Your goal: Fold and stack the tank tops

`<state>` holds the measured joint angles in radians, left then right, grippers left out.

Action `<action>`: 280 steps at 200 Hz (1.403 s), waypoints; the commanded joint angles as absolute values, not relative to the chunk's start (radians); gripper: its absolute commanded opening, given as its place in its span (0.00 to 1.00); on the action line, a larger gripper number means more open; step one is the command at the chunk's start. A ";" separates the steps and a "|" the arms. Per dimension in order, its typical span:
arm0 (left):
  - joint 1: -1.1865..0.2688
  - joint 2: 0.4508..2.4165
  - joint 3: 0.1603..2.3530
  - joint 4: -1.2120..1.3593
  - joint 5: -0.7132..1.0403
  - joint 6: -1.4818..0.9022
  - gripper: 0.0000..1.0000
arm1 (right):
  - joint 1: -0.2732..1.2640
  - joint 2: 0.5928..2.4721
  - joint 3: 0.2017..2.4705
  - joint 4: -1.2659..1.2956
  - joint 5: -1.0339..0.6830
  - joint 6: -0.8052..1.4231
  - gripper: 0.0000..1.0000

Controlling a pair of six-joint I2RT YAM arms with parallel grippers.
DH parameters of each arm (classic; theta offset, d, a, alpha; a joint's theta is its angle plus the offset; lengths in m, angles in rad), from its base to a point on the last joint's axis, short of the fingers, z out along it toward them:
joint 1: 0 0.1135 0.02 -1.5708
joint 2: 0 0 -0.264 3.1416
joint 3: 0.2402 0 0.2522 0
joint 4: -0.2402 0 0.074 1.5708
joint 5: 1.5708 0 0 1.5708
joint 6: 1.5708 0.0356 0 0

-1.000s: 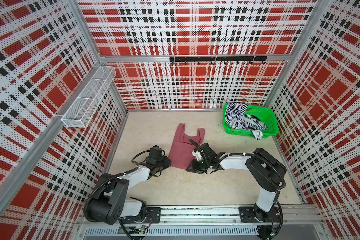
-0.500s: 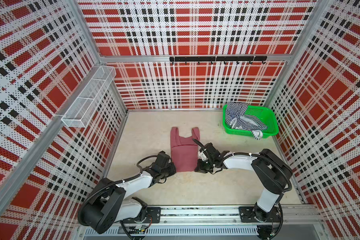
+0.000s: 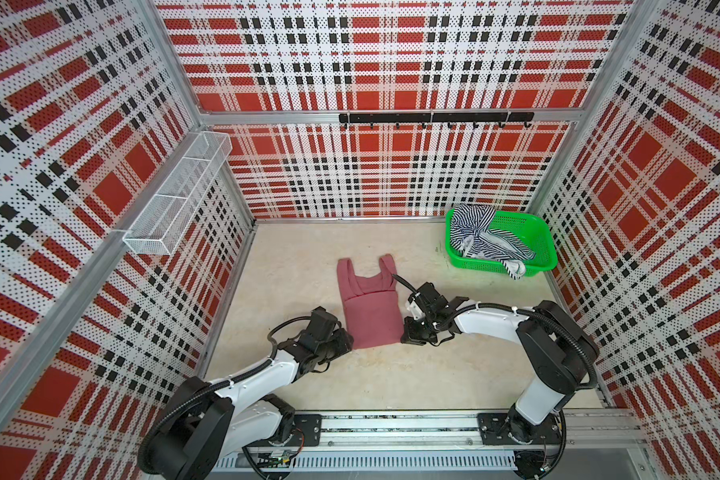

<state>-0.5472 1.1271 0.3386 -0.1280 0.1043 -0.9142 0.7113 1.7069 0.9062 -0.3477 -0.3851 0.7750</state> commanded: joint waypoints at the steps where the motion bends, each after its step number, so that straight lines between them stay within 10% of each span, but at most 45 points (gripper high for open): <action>1: -0.604 1.122 0.289 -0.224 0.125 -1.006 0.46 | 0.709 1.689 0.919 -0.371 -0.377 0.759 0.00; 101: -0.625 1.196 0.276 -0.164 0.067 -1.024 0.41 | 0.709 1.687 0.917 -0.375 -0.376 0.738 0.00; 167: -0.617 1.250 0.361 -0.197 0.027 -0.964 0.00 | 0.713 1.663 0.934 -0.424 -0.371 0.712 0.00; 280: -0.653 1.009 0.629 -0.591 -0.109 -0.932 0.00 | 0.739 1.567 1.206 -0.805 -0.308 0.424 0.00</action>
<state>-0.6525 1.0245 0.5407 -0.4541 -0.0387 -0.9749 0.7403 1.6043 1.1450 -0.6785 -0.3260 0.5194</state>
